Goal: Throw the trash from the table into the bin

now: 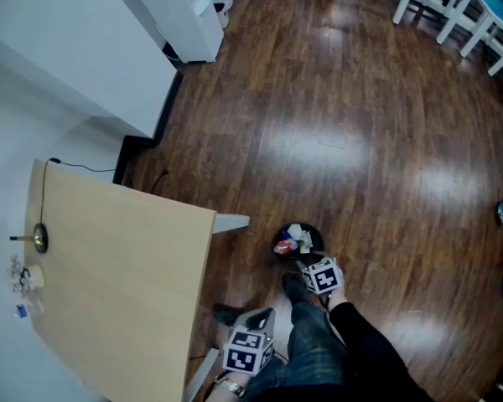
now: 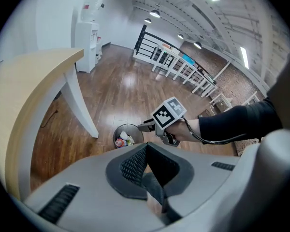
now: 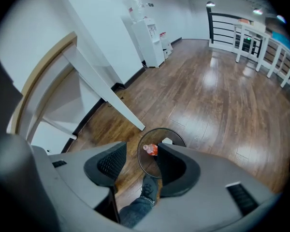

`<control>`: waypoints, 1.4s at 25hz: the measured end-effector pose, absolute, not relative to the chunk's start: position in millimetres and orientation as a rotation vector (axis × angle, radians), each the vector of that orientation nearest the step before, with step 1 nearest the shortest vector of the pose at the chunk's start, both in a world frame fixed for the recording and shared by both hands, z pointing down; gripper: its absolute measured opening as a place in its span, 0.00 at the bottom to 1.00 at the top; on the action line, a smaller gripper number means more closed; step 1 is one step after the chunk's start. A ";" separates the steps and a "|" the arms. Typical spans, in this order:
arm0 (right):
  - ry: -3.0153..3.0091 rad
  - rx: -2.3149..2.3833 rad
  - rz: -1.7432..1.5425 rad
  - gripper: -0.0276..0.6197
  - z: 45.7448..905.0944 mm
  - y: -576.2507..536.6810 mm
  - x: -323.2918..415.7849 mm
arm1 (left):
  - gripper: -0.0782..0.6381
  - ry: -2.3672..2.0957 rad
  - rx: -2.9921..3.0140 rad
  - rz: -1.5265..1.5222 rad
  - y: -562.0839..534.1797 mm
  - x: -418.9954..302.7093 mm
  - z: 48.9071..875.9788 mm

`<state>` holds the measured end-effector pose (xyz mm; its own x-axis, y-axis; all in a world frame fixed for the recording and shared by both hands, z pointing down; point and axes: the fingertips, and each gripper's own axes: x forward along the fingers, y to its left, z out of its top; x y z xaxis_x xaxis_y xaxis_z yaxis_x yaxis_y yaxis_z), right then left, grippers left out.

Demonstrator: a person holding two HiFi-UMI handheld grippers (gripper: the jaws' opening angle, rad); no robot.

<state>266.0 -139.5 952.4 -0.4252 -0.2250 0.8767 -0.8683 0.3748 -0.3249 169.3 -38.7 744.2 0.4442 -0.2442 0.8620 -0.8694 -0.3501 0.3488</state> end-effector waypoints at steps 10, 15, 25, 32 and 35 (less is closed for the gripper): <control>-2.083 0.925 1.060 0.10 789.5 -123.7 267.6 | 0.12 -1.087 1.917 0.850 -46.4 154.8 675.9; -2.227 0.821 1.022 0.05 704.4 -105.4 245.7 | 0.12 -1.191 1.877 0.768 -19.3 122.1 633.0; -2.444 0.461 0.733 0.04 576.6 -64.1 117.0 | 0.12 -1.544 1.751 0.515 76.1 15.1 562.8; -2.455 -0.026 0.462 0.04 539.1 40.6 -29.3 | 0.12 -1.871 1.472 0.273 173.2 -97.1 540.1; -2.425 -0.181 0.356 0.04 536.2 86.6 -77.6 | 0.12 -1.967 1.374 0.195 216.9 -137.3 538.3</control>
<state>-77.6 86.6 536.2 -0.7657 0.2204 0.6042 0.0376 0.9532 -0.3000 -137.3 216.9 538.3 -0.1750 -0.7584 0.6279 -0.8669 0.4211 0.2670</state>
